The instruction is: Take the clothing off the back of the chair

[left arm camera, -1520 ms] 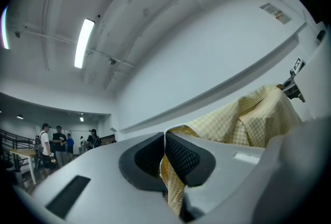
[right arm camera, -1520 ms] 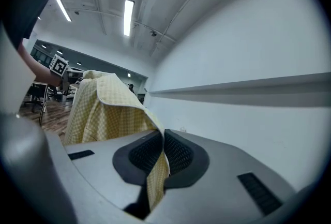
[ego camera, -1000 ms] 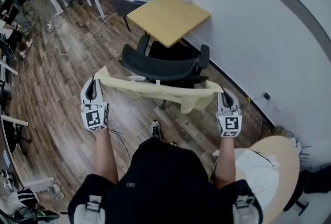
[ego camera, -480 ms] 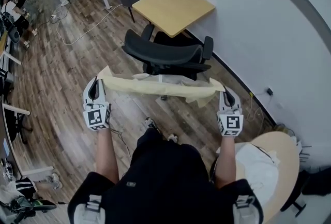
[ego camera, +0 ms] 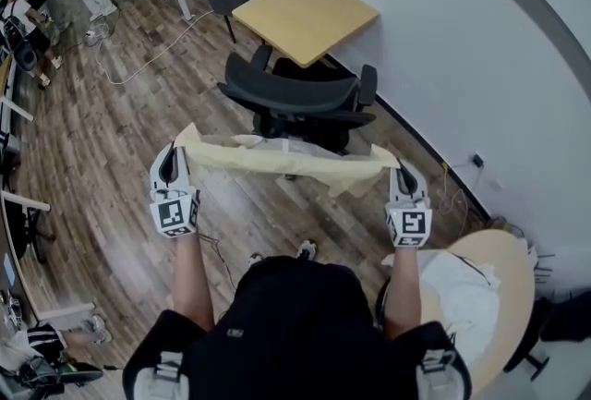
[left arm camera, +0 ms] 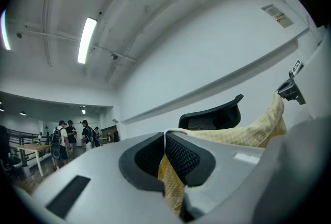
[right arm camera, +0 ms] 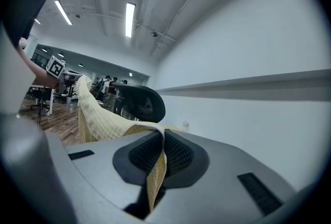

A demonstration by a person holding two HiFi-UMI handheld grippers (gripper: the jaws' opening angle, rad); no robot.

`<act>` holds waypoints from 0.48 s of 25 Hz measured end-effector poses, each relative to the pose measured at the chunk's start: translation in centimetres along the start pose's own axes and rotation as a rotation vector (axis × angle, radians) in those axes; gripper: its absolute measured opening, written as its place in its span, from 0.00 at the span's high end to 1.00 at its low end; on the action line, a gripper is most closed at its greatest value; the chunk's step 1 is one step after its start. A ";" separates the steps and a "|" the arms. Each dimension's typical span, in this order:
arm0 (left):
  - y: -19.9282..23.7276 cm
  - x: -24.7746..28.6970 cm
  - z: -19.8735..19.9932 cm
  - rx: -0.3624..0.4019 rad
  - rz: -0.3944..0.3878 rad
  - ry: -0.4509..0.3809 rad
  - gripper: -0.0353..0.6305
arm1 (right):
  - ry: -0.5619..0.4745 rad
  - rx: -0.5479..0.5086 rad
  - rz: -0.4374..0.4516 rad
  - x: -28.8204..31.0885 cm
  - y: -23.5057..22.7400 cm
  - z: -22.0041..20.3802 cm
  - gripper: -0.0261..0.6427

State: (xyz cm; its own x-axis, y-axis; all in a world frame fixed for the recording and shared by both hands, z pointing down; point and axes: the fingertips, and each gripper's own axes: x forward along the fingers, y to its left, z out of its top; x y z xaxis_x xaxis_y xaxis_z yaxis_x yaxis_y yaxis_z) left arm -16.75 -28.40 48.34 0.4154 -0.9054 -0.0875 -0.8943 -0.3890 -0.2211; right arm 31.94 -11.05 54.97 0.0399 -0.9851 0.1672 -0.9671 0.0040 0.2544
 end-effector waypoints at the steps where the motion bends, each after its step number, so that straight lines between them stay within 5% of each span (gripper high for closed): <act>1: 0.1 -0.1 -0.1 0.000 -0.006 -0.001 0.94 | 0.000 -0.002 -0.006 -0.2 0.2 0.1 0.96; 12: 3.8 -4.1 -1.0 0.001 -0.074 0.001 0.94 | 0.009 -0.023 -0.061 -3.7 5.3 1.7 0.96</act>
State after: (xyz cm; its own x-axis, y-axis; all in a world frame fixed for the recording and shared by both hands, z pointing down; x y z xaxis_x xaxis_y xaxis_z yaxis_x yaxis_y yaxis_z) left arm -22.00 -26.33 48.80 0.4804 -0.8743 -0.0698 -0.8609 -0.4548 -0.2280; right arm 26.28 -7.72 54.06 0.1007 -0.9821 0.1594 -0.9569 -0.0517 0.2857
